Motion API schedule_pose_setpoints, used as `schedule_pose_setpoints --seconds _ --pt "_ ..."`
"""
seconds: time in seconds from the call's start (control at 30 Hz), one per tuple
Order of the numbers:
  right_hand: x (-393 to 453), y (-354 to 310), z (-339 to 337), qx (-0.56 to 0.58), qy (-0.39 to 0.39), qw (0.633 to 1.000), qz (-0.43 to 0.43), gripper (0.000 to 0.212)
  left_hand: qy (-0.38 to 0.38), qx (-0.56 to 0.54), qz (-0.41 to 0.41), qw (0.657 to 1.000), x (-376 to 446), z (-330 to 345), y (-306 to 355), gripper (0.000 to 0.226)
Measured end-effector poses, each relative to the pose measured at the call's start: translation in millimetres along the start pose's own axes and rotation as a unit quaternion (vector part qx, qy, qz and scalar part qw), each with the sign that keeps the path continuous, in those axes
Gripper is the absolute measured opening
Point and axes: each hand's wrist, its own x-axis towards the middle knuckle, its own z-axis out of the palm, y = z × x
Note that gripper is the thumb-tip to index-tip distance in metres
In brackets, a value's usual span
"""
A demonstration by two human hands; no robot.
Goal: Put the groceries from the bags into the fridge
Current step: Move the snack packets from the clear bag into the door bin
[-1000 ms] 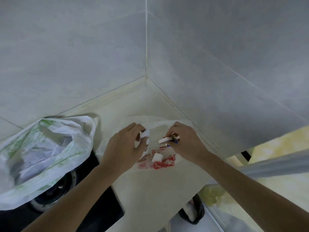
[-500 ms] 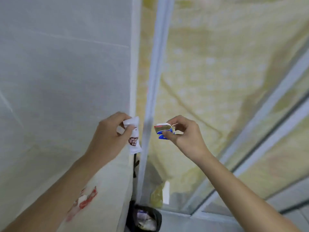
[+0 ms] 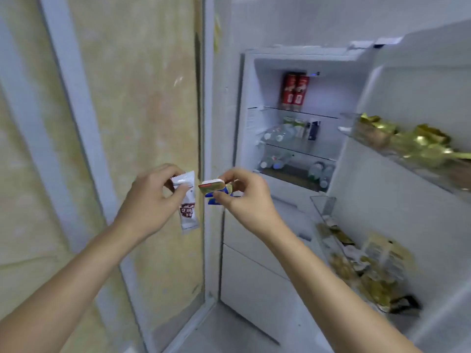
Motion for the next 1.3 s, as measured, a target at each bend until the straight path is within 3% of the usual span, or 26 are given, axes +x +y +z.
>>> schedule_pose_setpoints --seconds 0.17,0.37,0.53,0.6,0.73,0.87,1.07,1.3 --pt "-13 54 -125 -0.094 0.113 0.986 0.071 0.012 -0.071 -0.089 0.081 0.99 60 128 80 0.011" --pt "-42 96 -205 -0.199 0.26 0.929 0.174 0.01 -0.152 -0.185 0.16 0.958 94 243 162 0.006" --pt "-57 121 -216 -0.242 0.258 0.895 0.273 0.012 -0.217 -0.243 0.083 0.942 108 316 179 0.01" --pt "-58 133 -214 -0.26 0.248 0.885 0.297 0.01 -0.256 -0.251 0.039 0.933 113 340 174 0.024" --pt "-50 159 -205 -0.291 0.227 0.875 0.314 0.005 -0.346 -0.188 0.017 0.919 116 375 154 0.039" --pt "-39 169 -202 -0.324 0.169 0.874 0.321 0.028 -0.312 -0.061 0.113 0.941 119 379 133 0.062" --pt "-6 159 -191 -0.37 0.135 0.894 0.215 0.029 -0.222 0.006 0.172 0.96 129 326 101 0.051" --pt "68 130 -124 -0.363 0.037 0.93 0.039 0.039 -0.145 0.105 0.09 0.98 118 214 18 0.055"
